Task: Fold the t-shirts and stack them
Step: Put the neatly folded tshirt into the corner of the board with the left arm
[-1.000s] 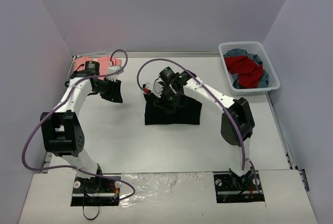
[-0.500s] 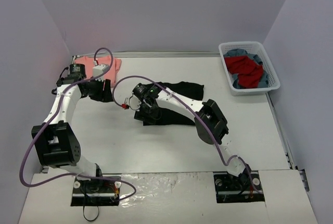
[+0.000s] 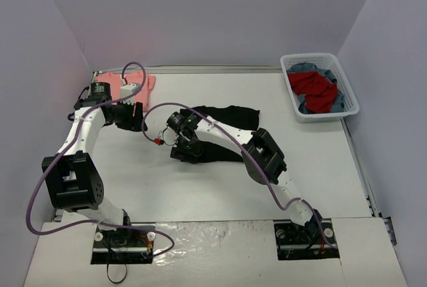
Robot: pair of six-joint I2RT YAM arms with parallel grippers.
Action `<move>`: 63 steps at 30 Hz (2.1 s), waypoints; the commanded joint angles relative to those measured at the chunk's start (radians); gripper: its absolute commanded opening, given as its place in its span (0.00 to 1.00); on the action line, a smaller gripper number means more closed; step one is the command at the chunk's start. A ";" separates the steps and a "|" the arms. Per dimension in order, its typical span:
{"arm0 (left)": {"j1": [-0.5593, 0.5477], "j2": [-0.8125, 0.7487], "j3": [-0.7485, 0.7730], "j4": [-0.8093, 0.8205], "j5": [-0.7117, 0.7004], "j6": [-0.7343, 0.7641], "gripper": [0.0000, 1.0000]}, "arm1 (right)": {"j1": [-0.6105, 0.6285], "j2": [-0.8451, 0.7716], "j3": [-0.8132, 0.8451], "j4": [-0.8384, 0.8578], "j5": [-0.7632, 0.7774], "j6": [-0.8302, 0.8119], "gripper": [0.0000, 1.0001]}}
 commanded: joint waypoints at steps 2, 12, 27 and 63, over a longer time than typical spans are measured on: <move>0.012 -0.008 0.010 0.015 0.042 -0.014 0.46 | 0.004 0.042 0.022 -0.050 0.005 -0.009 0.57; 0.020 -0.005 -0.073 0.150 0.250 -0.263 0.48 | 0.004 0.007 0.037 -0.050 0.054 0.000 0.00; -0.032 0.197 -0.246 0.673 0.537 -0.817 0.71 | -0.004 -0.214 0.024 -0.057 0.129 0.000 0.00; -0.233 0.453 -0.265 1.089 0.468 -1.169 0.94 | 0.002 -0.093 0.117 -0.139 0.088 -0.009 0.00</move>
